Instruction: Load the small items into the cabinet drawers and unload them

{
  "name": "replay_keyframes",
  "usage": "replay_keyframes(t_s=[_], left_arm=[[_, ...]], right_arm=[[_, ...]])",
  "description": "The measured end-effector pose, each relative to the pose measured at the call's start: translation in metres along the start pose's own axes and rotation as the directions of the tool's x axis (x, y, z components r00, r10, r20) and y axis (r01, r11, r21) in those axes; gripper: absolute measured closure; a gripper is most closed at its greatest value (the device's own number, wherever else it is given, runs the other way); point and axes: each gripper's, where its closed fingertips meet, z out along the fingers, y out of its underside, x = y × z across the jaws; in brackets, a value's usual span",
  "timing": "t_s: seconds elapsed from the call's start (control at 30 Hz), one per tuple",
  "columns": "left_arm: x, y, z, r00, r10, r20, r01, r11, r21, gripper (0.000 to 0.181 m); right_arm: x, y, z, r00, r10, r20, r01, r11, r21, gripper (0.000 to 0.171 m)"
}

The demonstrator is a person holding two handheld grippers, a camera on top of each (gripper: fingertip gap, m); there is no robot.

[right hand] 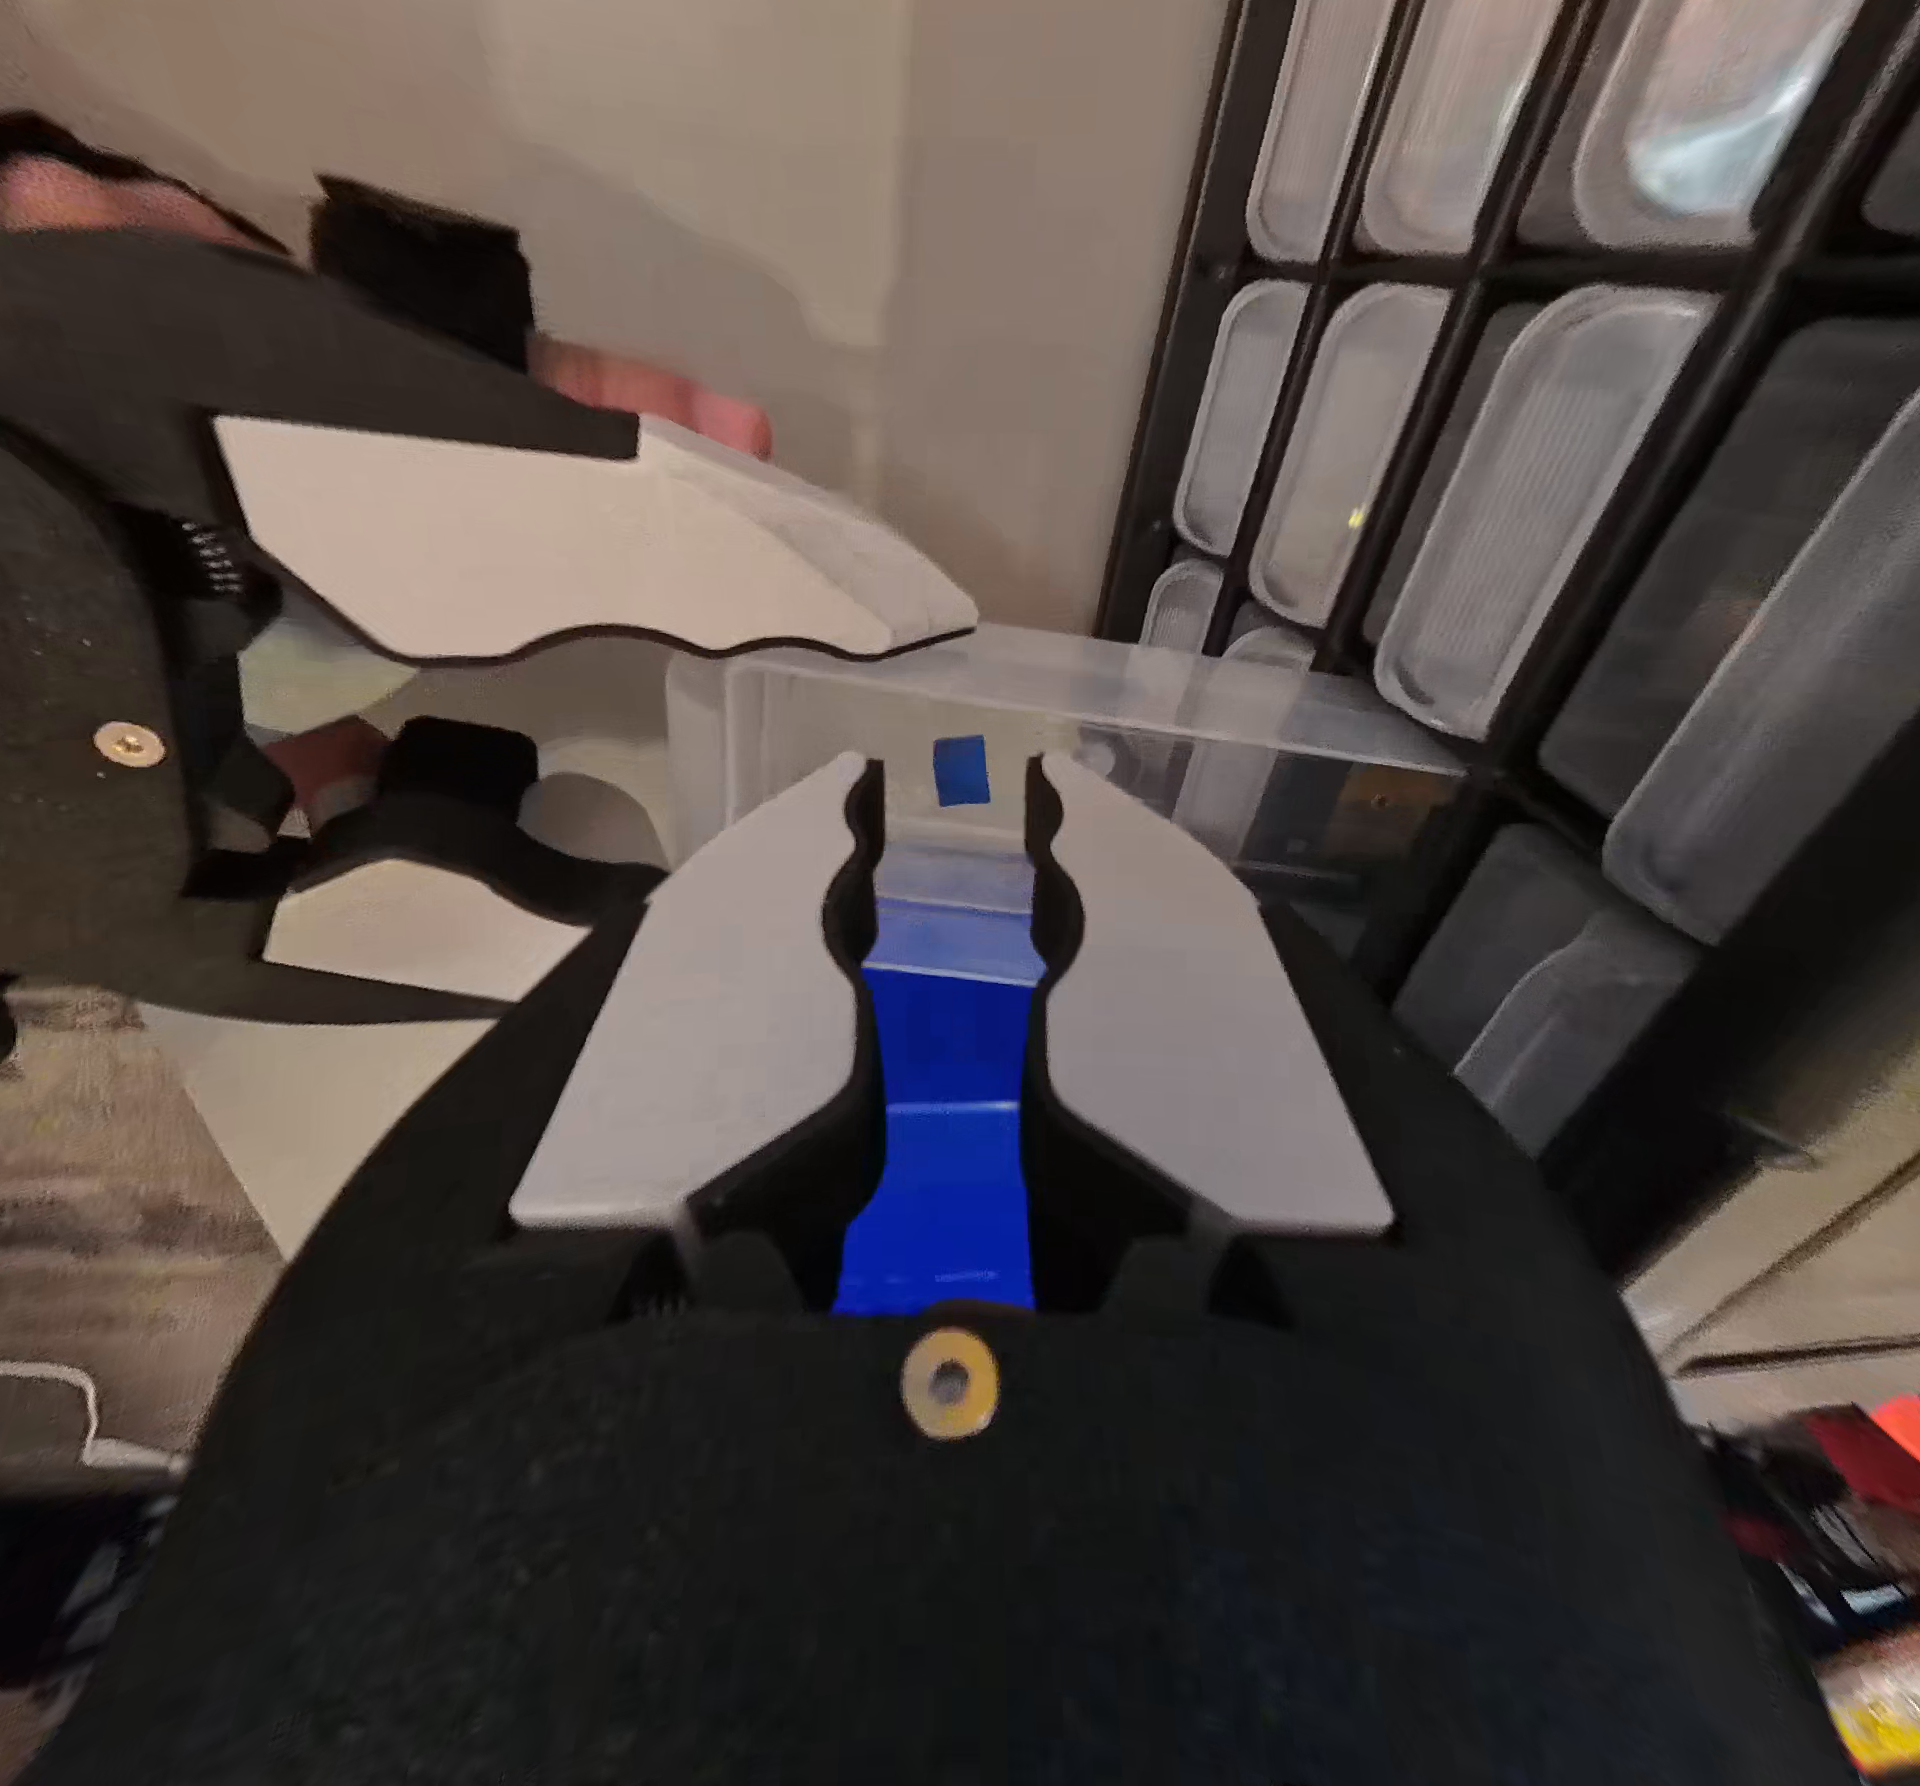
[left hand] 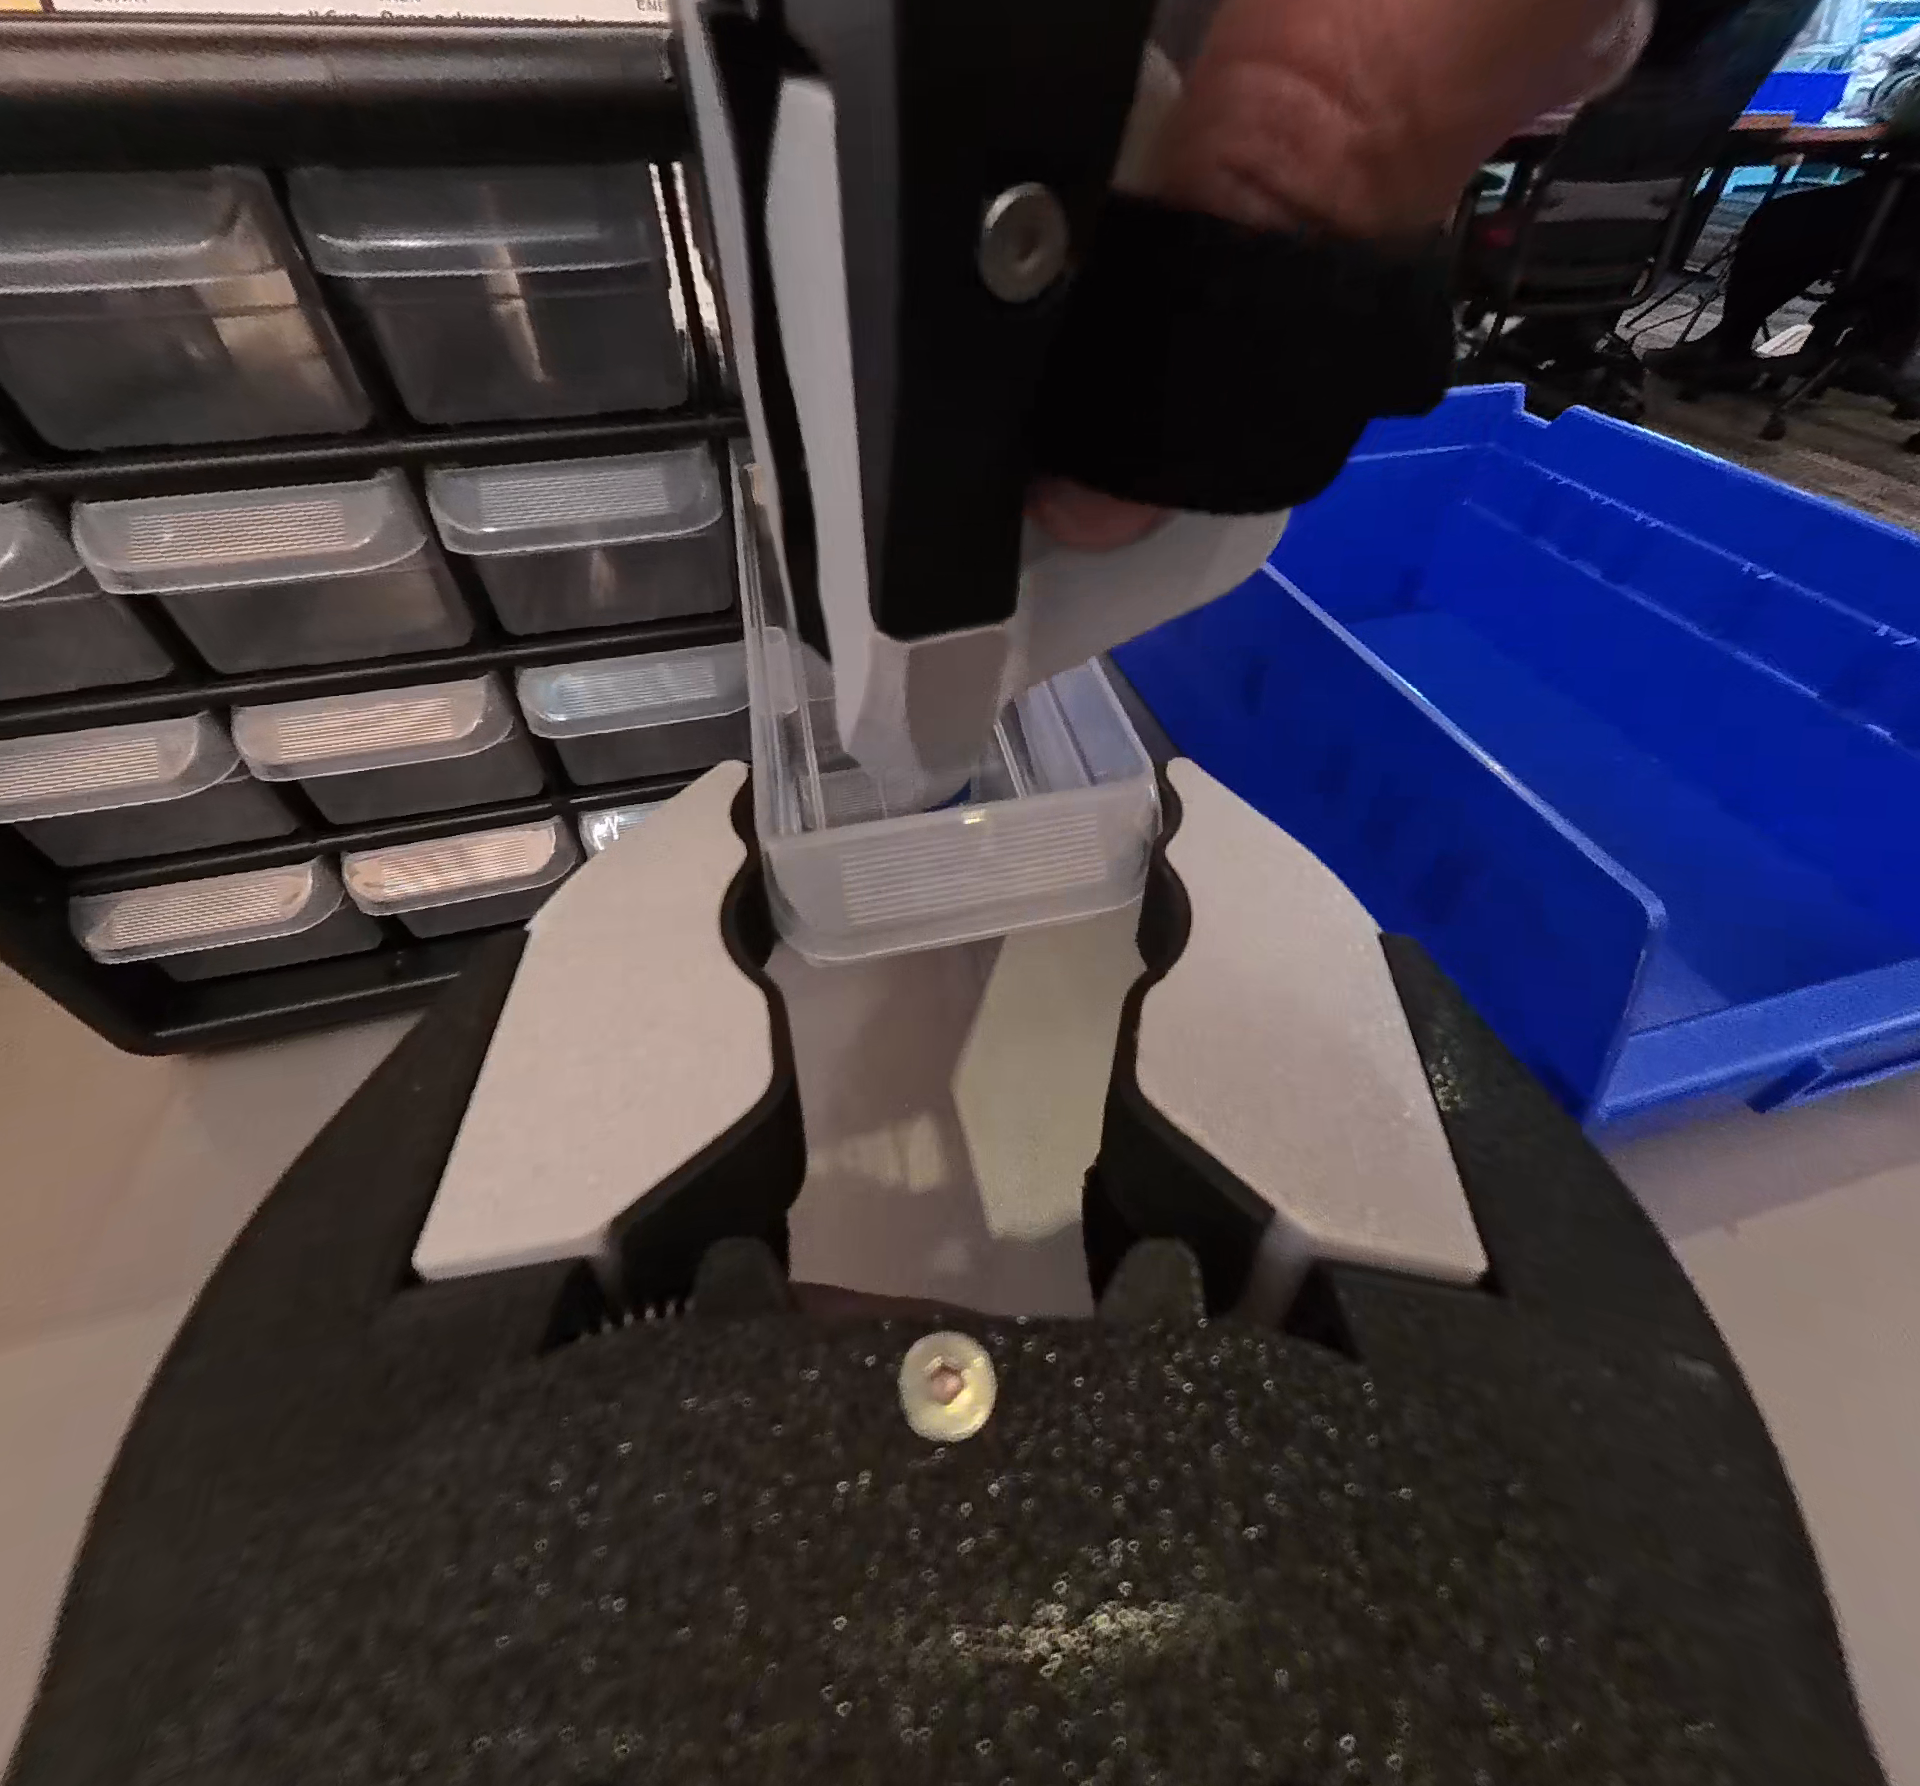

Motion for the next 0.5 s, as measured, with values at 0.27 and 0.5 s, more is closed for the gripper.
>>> replay_keyframes(t_s=[0.27, 0.5], left_arm=[[-0.001, 0.0, -0.001, 1.0, -0.017, -0.01, 0.017, 1.0, 0.0, 0.112], [0.0, 0.0, -0.001, 1.0, -0.011, -0.011, 0.011, 1.0, 0.003, 0.112]], right_arm=[[0.001, 0.009, 0.015, 0.999, -0.01, 0.053, 0.015, 0.995, -0.099, 0.158], [0.0, 0.004, -0.004, 1.0, -0.009, 0.014, 0.009, 1.0, -0.017, 0.161]])
